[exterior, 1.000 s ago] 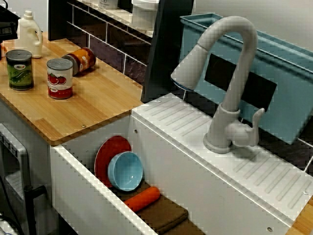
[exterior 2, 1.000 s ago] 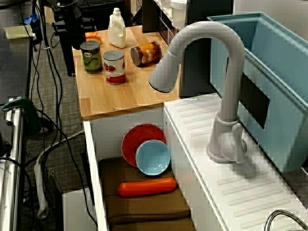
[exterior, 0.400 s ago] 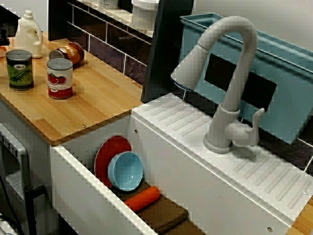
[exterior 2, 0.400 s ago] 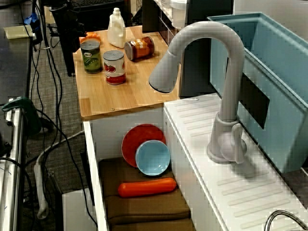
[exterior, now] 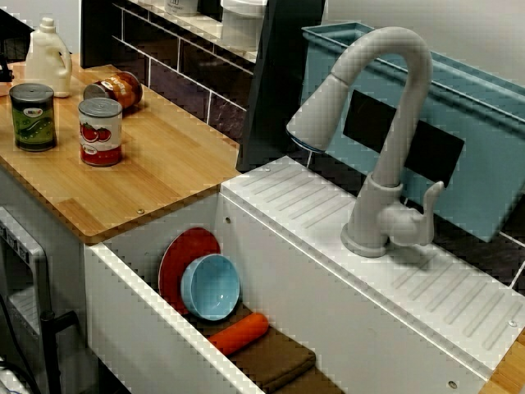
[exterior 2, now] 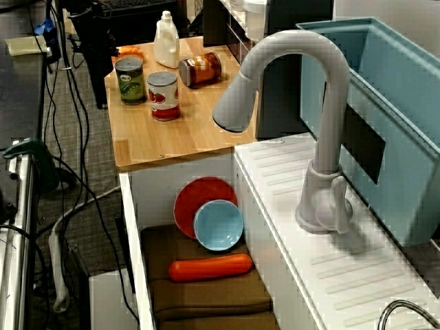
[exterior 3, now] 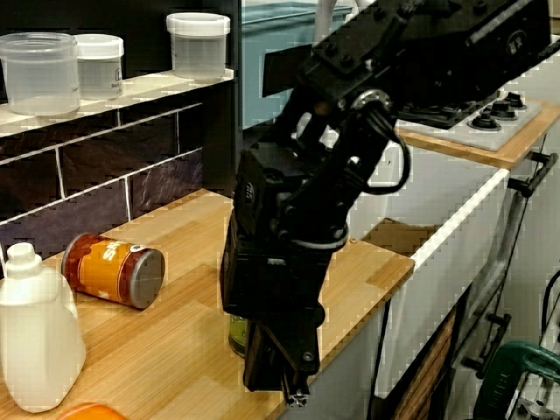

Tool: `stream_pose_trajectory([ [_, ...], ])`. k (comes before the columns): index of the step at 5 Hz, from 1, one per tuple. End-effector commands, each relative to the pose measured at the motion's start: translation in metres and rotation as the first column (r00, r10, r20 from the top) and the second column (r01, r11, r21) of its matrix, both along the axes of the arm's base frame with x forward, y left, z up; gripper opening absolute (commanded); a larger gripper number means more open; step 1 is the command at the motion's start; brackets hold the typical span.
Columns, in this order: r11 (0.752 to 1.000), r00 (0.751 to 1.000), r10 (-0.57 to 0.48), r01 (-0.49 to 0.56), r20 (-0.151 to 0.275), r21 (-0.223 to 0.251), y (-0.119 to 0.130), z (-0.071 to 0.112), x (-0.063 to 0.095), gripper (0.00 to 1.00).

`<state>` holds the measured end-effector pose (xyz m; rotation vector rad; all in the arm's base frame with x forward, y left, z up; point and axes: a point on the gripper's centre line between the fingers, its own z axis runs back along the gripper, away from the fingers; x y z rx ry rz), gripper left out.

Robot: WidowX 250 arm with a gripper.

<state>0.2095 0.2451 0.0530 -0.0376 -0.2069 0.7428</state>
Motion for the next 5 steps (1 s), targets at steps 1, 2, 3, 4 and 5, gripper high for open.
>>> stream_pose_trajectory([
  [1, 0.996, 0.997, -0.068, 0.065, 0.044, 0.063, 0.008, 0.026, -0.012, 0.00],
  [2, 0.988, 0.988, -0.147, 0.145, 0.041, 0.046, 0.004, 0.025, -0.016, 0.00],
  [3, 0.979, 0.978, -0.204, 0.202, 0.048, 0.037, -0.001, 0.022, -0.020, 0.00],
  [4, 0.970, 0.968, -0.242, 0.240, 0.059, 0.046, -0.008, 0.020, -0.024, 0.00],
  [5, 0.964, 0.963, -0.263, 0.259, 0.067, 0.055, -0.015, 0.019, -0.028, 0.00],
])
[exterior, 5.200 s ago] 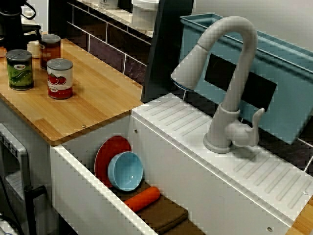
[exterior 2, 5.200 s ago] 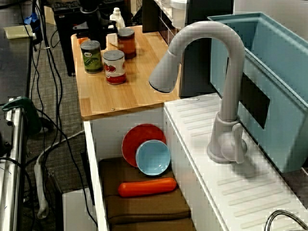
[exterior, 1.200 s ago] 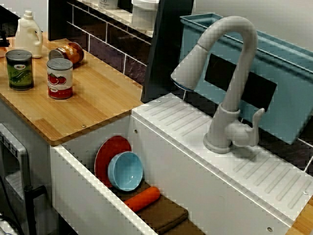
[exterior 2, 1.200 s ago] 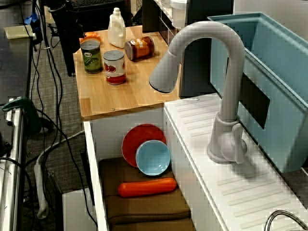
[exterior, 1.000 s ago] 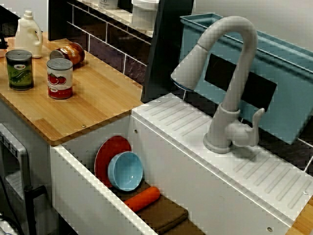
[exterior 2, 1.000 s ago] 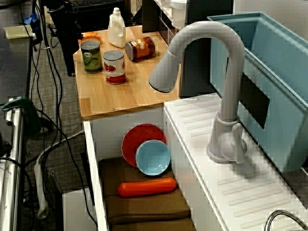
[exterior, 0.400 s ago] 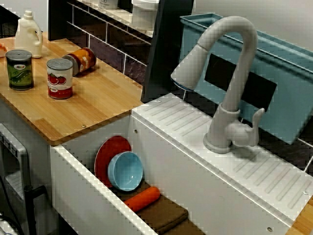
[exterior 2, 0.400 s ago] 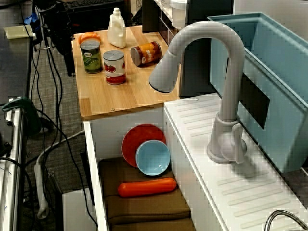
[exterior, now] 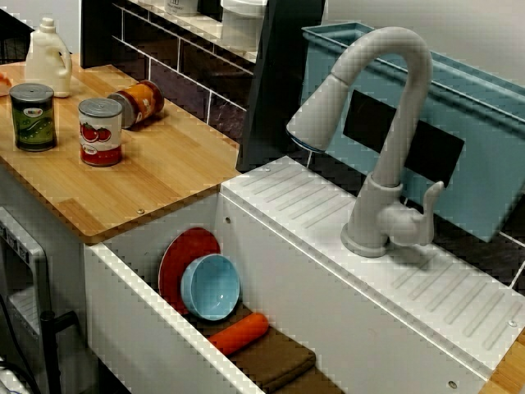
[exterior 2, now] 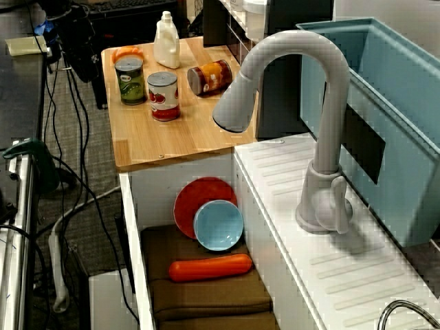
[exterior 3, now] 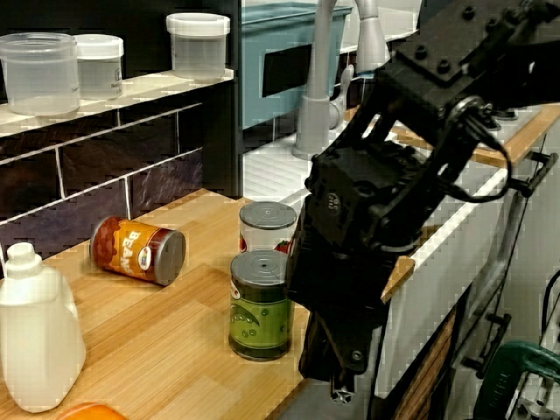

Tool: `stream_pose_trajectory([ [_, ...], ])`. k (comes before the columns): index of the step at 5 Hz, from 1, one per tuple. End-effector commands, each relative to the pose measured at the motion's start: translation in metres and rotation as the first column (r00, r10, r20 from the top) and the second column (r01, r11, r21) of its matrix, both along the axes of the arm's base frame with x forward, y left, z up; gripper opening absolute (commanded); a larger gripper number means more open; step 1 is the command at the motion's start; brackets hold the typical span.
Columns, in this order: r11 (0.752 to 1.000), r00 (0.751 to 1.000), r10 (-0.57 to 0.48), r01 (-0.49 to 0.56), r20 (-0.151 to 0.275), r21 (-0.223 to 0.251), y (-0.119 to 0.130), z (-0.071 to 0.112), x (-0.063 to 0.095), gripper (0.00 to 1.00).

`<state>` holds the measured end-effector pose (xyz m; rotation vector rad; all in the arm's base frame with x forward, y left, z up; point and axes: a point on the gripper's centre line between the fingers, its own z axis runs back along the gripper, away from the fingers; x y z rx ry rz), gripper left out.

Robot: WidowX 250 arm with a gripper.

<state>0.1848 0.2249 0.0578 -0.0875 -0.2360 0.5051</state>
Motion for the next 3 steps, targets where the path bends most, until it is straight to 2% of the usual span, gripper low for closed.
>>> stream_pose_trajectory([
  [1, 0.998, 0.998, -0.040, 0.038, 0.038, 0.058, -0.002, 0.013, -0.006, 0.00],
  [3, 0.994, 0.996, -0.079, 0.075, 0.052, 0.073, -0.016, 0.000, -0.008, 0.00],
])
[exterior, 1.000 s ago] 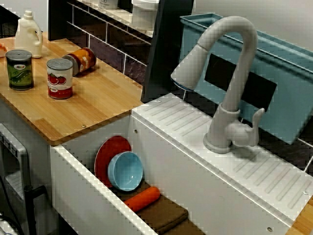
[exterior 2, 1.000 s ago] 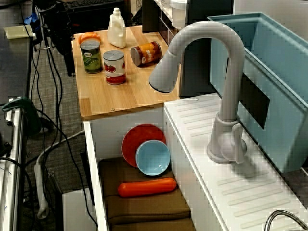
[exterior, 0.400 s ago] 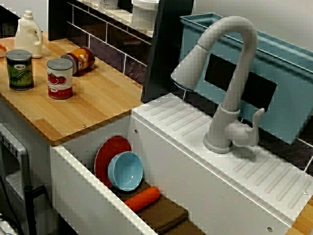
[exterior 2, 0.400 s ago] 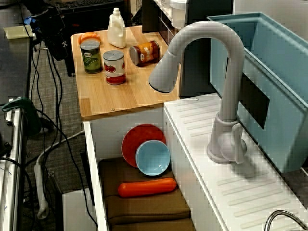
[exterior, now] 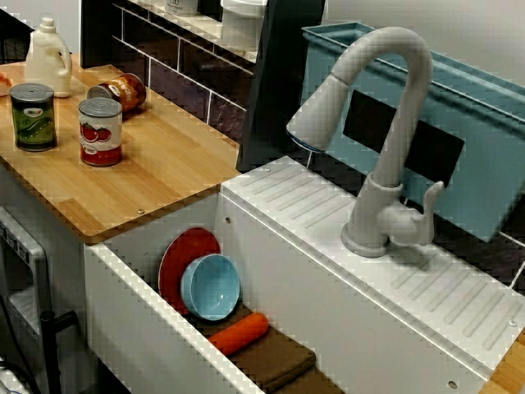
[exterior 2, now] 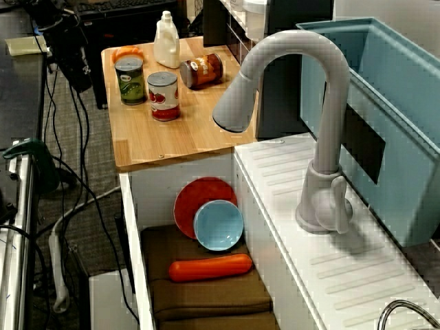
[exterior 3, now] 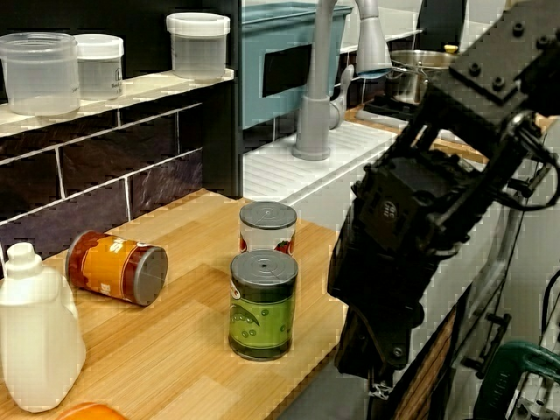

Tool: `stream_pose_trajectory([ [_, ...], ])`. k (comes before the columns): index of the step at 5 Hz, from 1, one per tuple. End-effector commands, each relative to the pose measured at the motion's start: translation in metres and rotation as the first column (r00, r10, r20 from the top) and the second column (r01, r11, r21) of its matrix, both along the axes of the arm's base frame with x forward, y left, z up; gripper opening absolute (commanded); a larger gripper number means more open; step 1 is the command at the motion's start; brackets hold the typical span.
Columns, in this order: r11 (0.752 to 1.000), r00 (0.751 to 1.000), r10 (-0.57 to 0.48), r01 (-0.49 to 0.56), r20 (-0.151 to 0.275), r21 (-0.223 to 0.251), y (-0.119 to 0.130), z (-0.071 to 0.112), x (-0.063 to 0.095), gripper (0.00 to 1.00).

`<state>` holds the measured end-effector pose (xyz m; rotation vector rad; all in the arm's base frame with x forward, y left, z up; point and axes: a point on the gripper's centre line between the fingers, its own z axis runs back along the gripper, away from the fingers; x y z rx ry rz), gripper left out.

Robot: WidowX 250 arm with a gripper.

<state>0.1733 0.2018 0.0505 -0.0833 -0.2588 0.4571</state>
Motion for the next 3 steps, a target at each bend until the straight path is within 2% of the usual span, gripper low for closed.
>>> stream_pose_trajectory([
  [1, 0.998, 0.999, -0.032, 0.030, 0.041, 0.052, 0.007, 0.007, 0.008, 0.00],
  [2, 0.998, 0.999, -0.024, 0.022, 0.039, 0.050, 0.007, 0.007, 0.016, 0.00],
  [3, 0.999, 1.000, -0.006, 0.005, 0.029, 0.054, 0.005, 0.005, 0.035, 0.00],
])
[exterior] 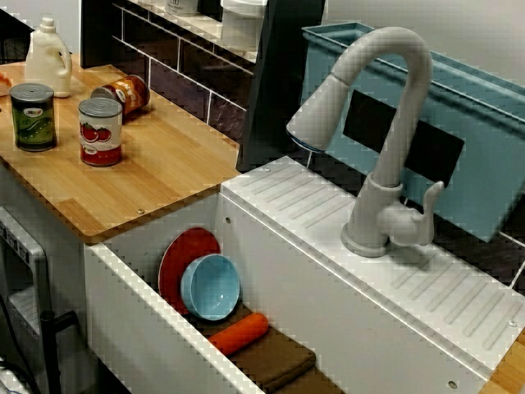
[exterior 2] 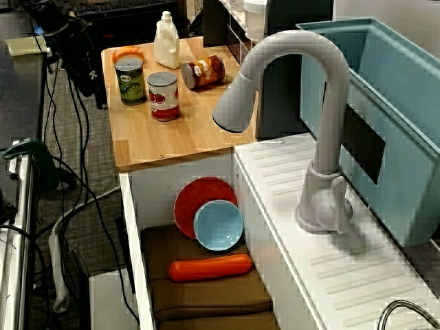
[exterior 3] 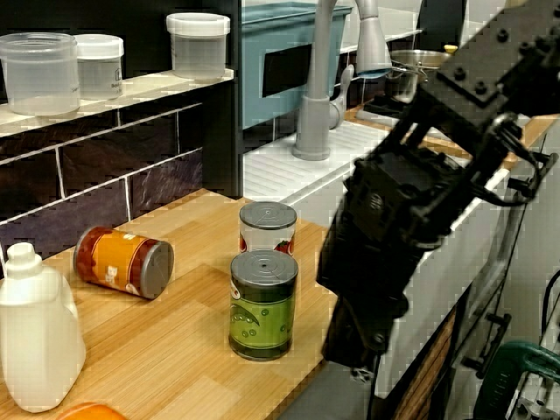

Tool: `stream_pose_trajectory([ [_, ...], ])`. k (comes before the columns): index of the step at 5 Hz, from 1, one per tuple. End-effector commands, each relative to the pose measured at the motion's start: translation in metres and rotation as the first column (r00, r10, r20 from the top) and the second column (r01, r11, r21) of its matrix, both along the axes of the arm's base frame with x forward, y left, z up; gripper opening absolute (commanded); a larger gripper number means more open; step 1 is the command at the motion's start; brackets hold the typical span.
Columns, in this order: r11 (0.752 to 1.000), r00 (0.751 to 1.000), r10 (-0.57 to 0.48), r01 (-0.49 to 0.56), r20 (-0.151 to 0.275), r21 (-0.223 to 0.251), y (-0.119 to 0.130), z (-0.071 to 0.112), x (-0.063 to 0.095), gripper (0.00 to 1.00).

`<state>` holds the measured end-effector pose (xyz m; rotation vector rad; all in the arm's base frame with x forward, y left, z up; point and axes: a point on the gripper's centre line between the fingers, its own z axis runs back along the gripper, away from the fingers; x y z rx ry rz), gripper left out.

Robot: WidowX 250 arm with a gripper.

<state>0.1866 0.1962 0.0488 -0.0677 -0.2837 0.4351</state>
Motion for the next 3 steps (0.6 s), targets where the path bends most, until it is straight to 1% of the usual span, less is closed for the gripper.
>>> stream_pose_trajectory([
  [1, 0.999, 0.999, 0.032, -0.032, 0.010, 0.033, 0.010, 0.006, 0.037, 0.00],
  [3, 0.997, 0.998, 0.064, -0.064, 0.002, 0.037, 0.007, 0.001, 0.066, 0.00],
])
